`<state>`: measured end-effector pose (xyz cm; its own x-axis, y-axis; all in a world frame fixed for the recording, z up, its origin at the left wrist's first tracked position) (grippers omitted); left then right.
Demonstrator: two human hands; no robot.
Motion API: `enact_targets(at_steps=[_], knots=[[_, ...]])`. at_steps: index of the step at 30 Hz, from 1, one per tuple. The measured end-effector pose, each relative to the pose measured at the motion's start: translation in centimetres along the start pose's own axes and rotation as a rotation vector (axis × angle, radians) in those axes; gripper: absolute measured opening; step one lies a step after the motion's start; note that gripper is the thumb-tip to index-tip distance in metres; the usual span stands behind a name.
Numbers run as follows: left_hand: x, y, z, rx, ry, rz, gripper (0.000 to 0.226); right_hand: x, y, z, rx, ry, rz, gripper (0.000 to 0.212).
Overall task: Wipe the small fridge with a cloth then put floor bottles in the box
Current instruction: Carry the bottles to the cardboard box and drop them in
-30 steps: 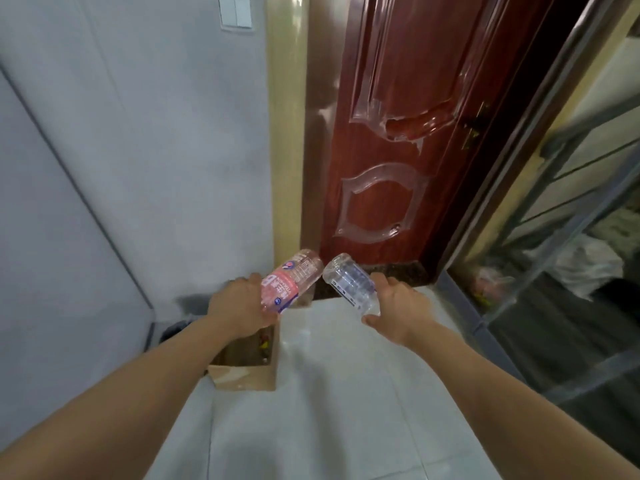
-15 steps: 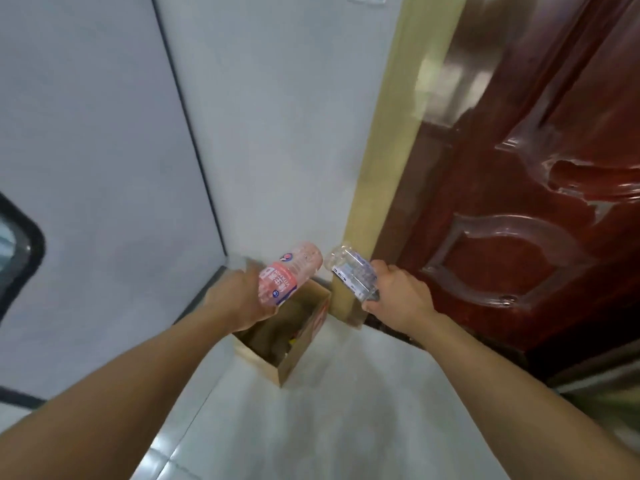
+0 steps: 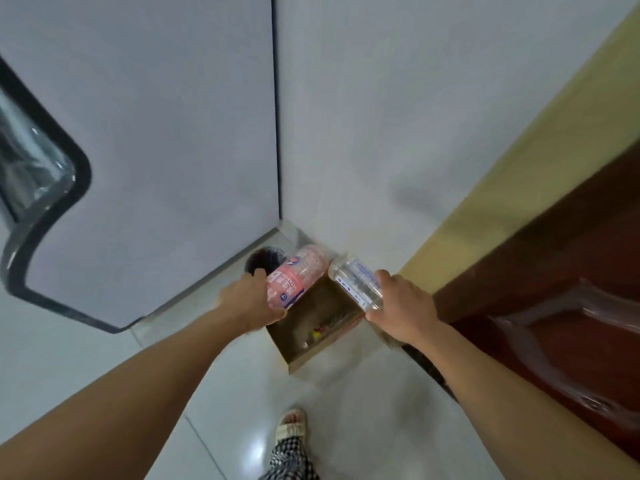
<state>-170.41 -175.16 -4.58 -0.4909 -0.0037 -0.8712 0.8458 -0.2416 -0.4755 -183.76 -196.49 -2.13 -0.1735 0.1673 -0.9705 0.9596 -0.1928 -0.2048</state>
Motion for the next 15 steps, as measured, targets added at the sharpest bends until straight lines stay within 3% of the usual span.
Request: enact_targets(at_steps=[7, 15], knots=[[3.7, 4.3, 0.1, -0.16, -0.035, -0.091, 0.072, 4.0, 6.7, 3.2, -0.083, -0.007, -0.163, 0.06], [9.7, 7.3, 1.3, -0.437, -0.192, -0.193, 0.073, 9.2, 15.2, 5.8, -0.304, -0.021, -0.302, 0.059]])
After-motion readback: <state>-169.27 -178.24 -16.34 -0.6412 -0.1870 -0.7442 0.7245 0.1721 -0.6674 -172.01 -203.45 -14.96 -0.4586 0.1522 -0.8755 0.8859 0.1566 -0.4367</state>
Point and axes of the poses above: each hand's wrist, its own y-axis towards the middle knuckle, its own x-axis out of the palm, z = x × y, the point moved 7 cm from there along y, towards the middle knuckle, and after that the axes turned 13 degrees about -x, right-handed, at the moved point
